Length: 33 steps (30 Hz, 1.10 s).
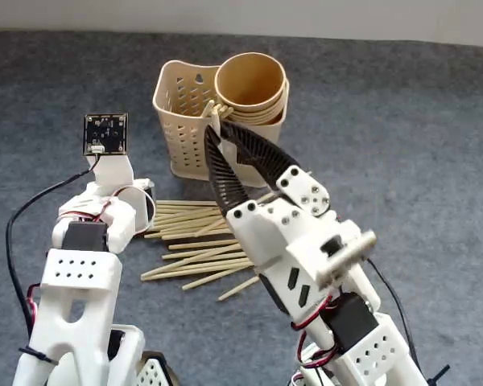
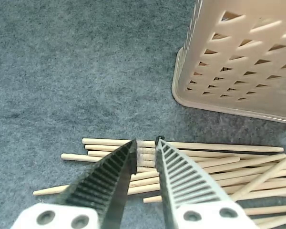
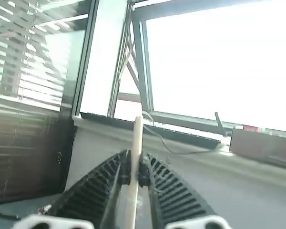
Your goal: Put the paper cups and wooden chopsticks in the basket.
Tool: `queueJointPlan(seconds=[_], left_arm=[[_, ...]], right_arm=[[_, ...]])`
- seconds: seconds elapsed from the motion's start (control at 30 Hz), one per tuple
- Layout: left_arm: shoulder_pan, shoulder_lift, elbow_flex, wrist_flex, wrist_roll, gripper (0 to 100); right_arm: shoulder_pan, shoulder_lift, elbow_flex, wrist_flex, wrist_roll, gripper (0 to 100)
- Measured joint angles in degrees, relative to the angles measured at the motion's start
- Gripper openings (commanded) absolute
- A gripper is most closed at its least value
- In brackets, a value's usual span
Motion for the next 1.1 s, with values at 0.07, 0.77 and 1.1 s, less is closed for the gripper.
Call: queueJointPlan(seconds=[0.07, 0.77, 1.1], left_arm=[[0.0, 0.0, 0.0, 0.0, 0.0, 8], [0.0, 0.0, 0.0, 0.0, 0.0, 8], [0.0, 0.0, 0.0, 0.0, 0.0, 8]], right_arm=[[-0.3, 1.9, 0.0, -4.6, 1.9, 0.4], [-0.6, 39.6, -16.5, -40.6, 10.1, 0.4], [-0.6, 53.1, -21.0, -40.6, 10.1, 0.8]])
